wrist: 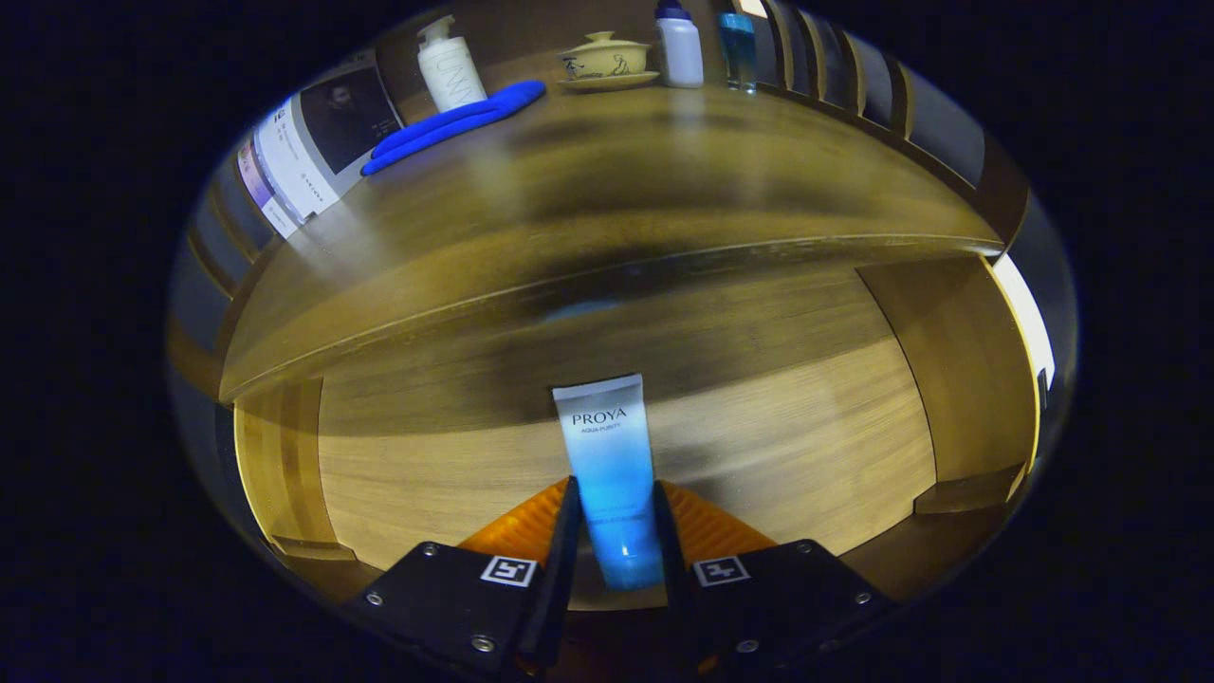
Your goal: Pull open the drawer, take out the items inside it, and place them on the countertop above the cabinet.
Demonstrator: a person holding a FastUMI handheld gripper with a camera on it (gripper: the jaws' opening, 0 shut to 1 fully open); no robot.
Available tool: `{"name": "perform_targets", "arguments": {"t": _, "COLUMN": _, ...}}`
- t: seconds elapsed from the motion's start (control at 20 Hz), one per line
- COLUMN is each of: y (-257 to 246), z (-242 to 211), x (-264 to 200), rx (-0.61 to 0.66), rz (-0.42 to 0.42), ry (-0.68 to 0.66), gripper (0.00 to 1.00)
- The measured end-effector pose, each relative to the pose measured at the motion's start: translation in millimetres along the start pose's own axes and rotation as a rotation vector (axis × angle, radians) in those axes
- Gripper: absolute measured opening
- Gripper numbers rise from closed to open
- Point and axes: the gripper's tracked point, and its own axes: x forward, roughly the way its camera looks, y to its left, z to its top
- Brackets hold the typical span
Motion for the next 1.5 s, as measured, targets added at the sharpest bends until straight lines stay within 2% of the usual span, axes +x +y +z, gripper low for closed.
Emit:
{"name": "perform_targets", "arguments": {"t": 0.05, "y": 2.2, "z": 3.0, "x": -1.2, "rx": 0.003, "rz": 0.009, "ry": -0.019, "gripper": 0.40}}
{"name": "perform_targets", "arguments": {"t": 0.2, "y": 5.0, "z": 6.6, "x": -6.8, "rx": 0.020, "rz": 0.018, "ry": -0.046, "gripper": 0.37}}
{"name": "perform_targets", "arguments": {"t": 0.9, "y": 18.2, "z": 17.5, "x": -62.0, "rx": 0.090, "rz": 0.003, "ry": -0.102, "gripper": 0.37}}
{"name": "perform_targets", "arguments": {"t": 1.5, "y": 24.7, "z": 13.2, "x": -107.2, "rx": 0.216, "rz": -0.006, "ry": -0.040, "gripper": 0.37}}
